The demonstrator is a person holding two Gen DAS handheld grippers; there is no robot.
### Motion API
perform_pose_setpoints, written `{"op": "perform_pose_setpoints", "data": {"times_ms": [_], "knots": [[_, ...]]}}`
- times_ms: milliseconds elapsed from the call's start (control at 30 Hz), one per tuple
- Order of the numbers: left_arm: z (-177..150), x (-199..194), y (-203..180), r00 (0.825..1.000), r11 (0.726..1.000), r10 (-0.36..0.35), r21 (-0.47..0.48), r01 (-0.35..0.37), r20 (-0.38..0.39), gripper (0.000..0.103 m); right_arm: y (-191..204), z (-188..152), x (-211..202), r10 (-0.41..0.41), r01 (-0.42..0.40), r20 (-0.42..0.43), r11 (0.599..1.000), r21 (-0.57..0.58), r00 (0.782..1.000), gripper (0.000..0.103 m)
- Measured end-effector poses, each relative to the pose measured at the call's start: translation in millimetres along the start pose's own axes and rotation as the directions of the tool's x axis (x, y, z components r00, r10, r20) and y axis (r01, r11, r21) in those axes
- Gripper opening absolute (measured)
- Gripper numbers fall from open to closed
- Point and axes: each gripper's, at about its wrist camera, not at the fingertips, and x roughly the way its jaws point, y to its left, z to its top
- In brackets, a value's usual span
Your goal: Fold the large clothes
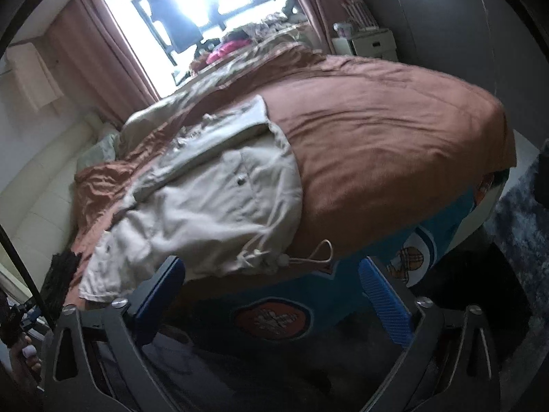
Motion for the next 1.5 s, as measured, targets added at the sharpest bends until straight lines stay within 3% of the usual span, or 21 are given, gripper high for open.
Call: {"op": "perform_pose_setpoints", "data": {"times_ms": [67,200,433,733,1033,1233,1400,1500], "knots": [[2,15,9,1.000,1.000,0.004,-0.019,-0.004,-0.011,0.068,0,5,14,0.011,-0.011,-0.021,1.000,-0.002,1.000,0.085],[10,48,24,0.999,0.998,-0.012,-0.062,0.010,-0.037,0.062,-3,14,38,0.032,-0.031,-0.044,0.999,0.025,0.999,0.080],[32,101,47,0.995,0.996,0.025,-0.086,-0.033,-0.095,0.048,-23,33,82,0.075,-0.067,-0.080,0.993,0.100,0.994,0.060],[49,143,66,0.989,0.994,0.033,-0.099,-0.048,-0.144,0.047,-31,51,128,0.100,-0.083,-0.136,0.988,0.129,0.986,0.059],[67,179,80,0.989,0.989,-0.012,-0.147,-0.010,-0.150,0.047,-46,60,149,0.229,-0.203,-0.112,0.957,0.207,0.967,0.058],[71,191,79,0.984,0.976,-0.113,-0.201,0.084,-0.138,0.047,-60,67,161,0.309,-0.280,-0.091,0.929,0.242,0.947,0.058],[49,176,78,0.948,0.934,-0.288,-0.260,0.247,-0.137,0.047,-75,52,157,0.446,-0.410,-0.093,0.873,0.266,0.890,0.058],[38,168,73,0.913,0.892,-0.392,-0.290,0.346,-0.117,0.047,-82,38,155,0.499,-0.457,-0.096,0.843,0.283,0.861,0.058]]}}
